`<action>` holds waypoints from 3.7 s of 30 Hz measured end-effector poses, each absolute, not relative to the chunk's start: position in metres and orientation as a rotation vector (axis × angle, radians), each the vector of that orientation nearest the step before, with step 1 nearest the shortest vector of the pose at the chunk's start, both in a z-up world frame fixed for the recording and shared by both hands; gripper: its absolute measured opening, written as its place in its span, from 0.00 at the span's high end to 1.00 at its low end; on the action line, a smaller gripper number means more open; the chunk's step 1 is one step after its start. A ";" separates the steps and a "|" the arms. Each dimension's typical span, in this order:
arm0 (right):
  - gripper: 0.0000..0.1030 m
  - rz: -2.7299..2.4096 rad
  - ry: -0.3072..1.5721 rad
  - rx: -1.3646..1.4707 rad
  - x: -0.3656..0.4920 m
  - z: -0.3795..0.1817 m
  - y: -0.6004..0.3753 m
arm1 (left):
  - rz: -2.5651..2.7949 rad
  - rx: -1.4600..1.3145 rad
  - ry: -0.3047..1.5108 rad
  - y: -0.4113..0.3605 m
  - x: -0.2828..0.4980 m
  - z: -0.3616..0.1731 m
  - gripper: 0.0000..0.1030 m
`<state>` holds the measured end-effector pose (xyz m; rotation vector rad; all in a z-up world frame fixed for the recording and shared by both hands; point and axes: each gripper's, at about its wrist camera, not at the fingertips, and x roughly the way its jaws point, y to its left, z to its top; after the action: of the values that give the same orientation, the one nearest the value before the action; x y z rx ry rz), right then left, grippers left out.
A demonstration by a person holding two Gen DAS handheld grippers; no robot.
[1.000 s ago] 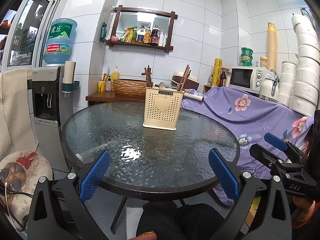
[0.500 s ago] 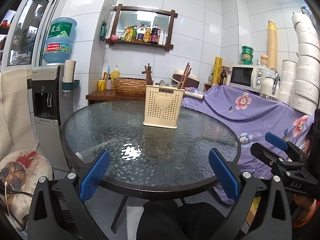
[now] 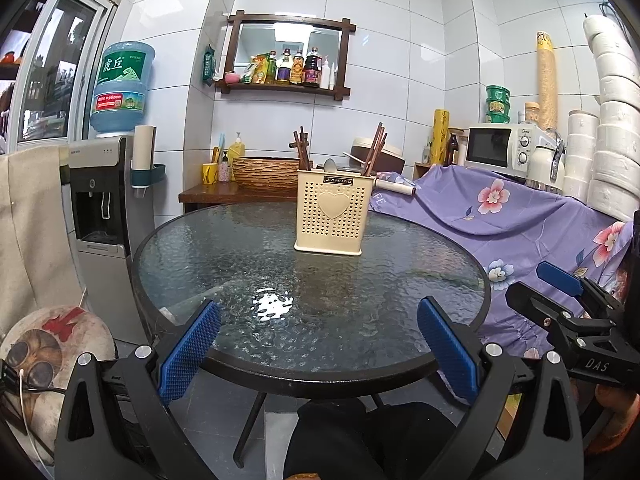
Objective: Organize utensils
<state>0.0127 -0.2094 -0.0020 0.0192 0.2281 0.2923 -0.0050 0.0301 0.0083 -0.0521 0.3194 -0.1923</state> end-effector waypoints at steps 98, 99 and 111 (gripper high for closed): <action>0.06 0.283 0.250 0.041 0.015 -0.010 -0.207 | -0.181 -0.044 0.334 0.025 -0.003 0.005 0.06; 0.06 0.283 0.250 0.041 0.016 -0.009 -0.207 | -0.180 -0.046 0.330 0.025 -0.003 0.005 0.06; 0.06 0.284 0.255 0.042 0.016 -0.009 -0.207 | -0.180 -0.059 0.342 0.028 -0.003 0.003 0.06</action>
<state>0.0160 -0.2074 -0.0091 0.0424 0.2549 0.2844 -0.0028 0.0282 0.0030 -0.0587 0.3417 -0.1797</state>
